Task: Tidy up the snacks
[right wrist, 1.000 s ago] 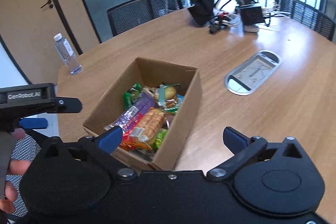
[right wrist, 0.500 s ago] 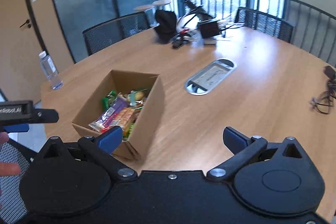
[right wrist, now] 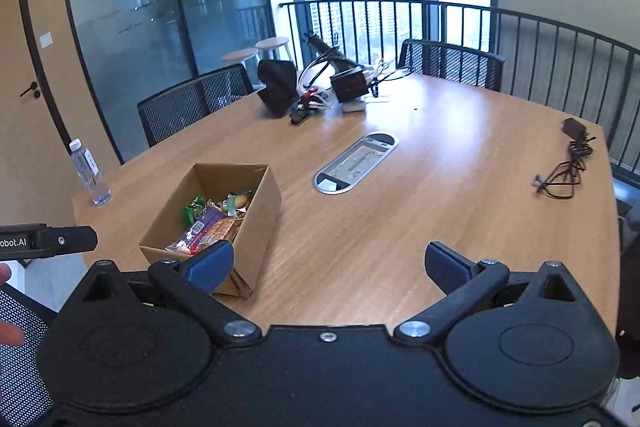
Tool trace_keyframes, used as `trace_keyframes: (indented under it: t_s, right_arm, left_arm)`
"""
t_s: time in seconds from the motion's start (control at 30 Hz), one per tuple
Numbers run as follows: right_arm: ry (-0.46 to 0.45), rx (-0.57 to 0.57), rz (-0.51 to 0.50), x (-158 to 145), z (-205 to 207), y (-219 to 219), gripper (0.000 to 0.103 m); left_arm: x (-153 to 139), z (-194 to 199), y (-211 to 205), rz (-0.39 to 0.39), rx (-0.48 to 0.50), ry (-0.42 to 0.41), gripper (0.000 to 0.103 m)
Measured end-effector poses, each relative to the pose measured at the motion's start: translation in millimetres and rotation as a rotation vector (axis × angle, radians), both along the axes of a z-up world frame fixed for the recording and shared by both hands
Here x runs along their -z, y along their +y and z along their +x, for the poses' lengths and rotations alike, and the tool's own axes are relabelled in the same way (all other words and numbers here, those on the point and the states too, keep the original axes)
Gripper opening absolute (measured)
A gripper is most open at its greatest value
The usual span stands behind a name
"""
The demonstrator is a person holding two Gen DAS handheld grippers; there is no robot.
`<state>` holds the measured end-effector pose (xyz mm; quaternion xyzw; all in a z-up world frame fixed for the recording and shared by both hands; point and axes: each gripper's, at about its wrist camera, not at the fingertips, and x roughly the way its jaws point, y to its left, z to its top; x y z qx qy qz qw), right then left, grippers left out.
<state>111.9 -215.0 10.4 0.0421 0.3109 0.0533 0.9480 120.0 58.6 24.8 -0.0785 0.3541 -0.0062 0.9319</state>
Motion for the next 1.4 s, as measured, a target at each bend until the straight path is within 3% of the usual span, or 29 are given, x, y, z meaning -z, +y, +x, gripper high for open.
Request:
trace_keyframes:
  t_s: [0.4,0.83,1.4]
  right_arm:
    - [-0.043,0.020,0.000,-14.7,-49.0,-10.8,0.103]
    - [-0.061,0.033,0.008,-17.3,-76.5,-14.3,0.103]
    - [-0.053,0.026,0.006,-16.3,-83.0,-18.6,0.103]
  left_arm:
    - [-19.1,-39.3,-7.5,0.045,0.053,-0.087,0.103]
    - [-15.1,-61.5,-11.4,0.054,0.070,-0.077,0.103]
    - [-12.6,-63.9,-23.5,0.066,0.081,-0.077,0.103]
